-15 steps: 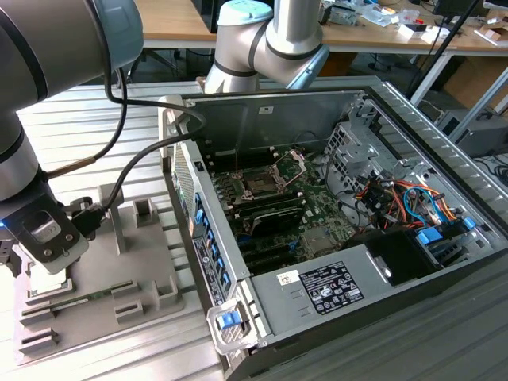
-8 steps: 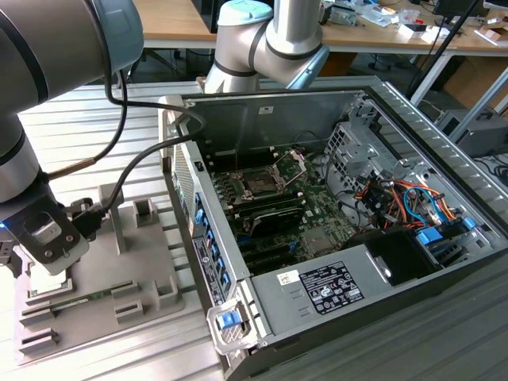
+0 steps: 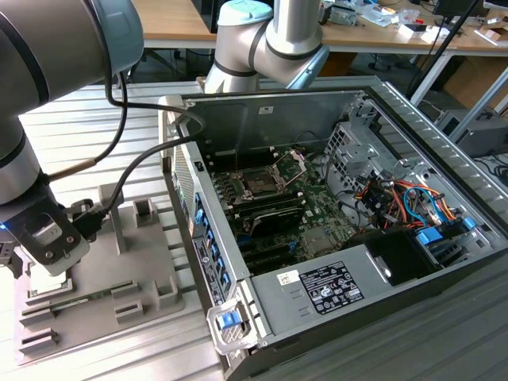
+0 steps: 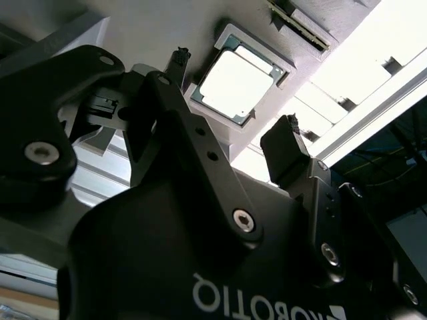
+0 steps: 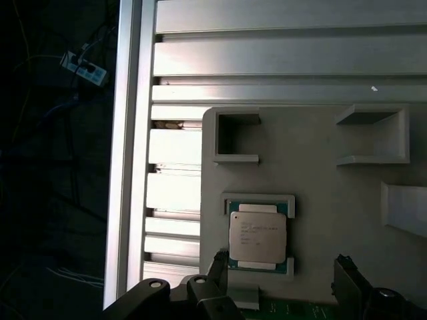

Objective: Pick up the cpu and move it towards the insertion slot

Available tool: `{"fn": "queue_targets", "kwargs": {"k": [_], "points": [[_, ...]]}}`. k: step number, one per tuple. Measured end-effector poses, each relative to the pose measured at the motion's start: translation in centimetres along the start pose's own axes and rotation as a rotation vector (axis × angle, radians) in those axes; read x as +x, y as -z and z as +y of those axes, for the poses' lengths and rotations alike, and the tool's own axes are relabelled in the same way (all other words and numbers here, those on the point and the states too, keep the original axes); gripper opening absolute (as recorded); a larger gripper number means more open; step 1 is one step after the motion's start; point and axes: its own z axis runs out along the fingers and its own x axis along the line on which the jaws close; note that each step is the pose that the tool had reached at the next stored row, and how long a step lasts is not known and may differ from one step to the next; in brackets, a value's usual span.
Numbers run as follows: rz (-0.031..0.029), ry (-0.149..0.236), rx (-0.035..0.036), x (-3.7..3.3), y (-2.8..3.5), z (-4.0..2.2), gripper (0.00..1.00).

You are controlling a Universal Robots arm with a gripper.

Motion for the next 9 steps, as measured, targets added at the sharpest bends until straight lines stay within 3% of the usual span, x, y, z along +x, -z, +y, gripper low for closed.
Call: {"fn": "queue_targets", "kwargs": {"k": [9], "points": [[0.0, 0.0, 0.0, 0.0, -0.28, -0.01, 0.72]]}}
